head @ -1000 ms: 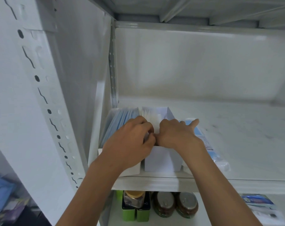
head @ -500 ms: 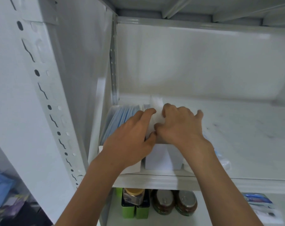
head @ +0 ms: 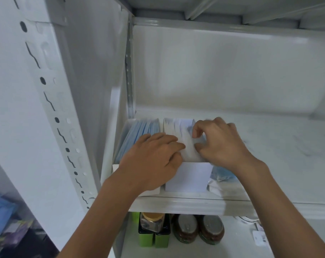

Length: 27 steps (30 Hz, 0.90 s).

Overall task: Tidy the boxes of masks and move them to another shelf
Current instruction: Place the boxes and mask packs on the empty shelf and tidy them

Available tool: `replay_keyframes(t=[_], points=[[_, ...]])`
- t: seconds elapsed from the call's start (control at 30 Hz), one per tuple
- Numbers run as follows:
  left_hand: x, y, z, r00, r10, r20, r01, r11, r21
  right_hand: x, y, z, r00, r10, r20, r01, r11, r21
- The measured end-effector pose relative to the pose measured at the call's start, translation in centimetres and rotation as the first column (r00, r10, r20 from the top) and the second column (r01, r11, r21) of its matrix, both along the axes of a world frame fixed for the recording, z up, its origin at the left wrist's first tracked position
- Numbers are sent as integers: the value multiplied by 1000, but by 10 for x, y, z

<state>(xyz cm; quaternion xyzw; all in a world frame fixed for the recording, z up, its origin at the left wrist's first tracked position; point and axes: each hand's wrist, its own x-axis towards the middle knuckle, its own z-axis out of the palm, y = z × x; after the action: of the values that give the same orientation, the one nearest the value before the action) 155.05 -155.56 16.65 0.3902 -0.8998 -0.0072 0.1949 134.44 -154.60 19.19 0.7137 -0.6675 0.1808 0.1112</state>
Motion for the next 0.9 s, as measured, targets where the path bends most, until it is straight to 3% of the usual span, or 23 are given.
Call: replay_keyframes(t=[0.07,0.17,0.27,0.33,0.43,0.73,0.9], points=[[0,0,0,1000,-3,-4,3,1000,-1,2,-3,4,983,-114,-146,119,993,21],[-1,-2,-3,1000,-5,-8,5,1000,-3,10,-3,10,971,-202,-127,234,911,340],[0,-4,-4,1000,-9,-16,9,1000,-9,20,-5,14,951,-205,-230,288,856,430],[0,-4,-4,1000,-12,-26,12,1000,-12,26,-5,18,945,-204,-254,298,858,419],[0,-4,-4,999,-8,-48,7,1000,-21,27,-2,19,959,-227,-172,277,885,375],[0,-1,0,995,-13,-101,9,999,-36,36,15,5,974,-227,-29,221,967,-124],[1,-3,-2,986,-14,-165,11,1000,-24,35,17,-20,963,-56,265,46,998,44]])
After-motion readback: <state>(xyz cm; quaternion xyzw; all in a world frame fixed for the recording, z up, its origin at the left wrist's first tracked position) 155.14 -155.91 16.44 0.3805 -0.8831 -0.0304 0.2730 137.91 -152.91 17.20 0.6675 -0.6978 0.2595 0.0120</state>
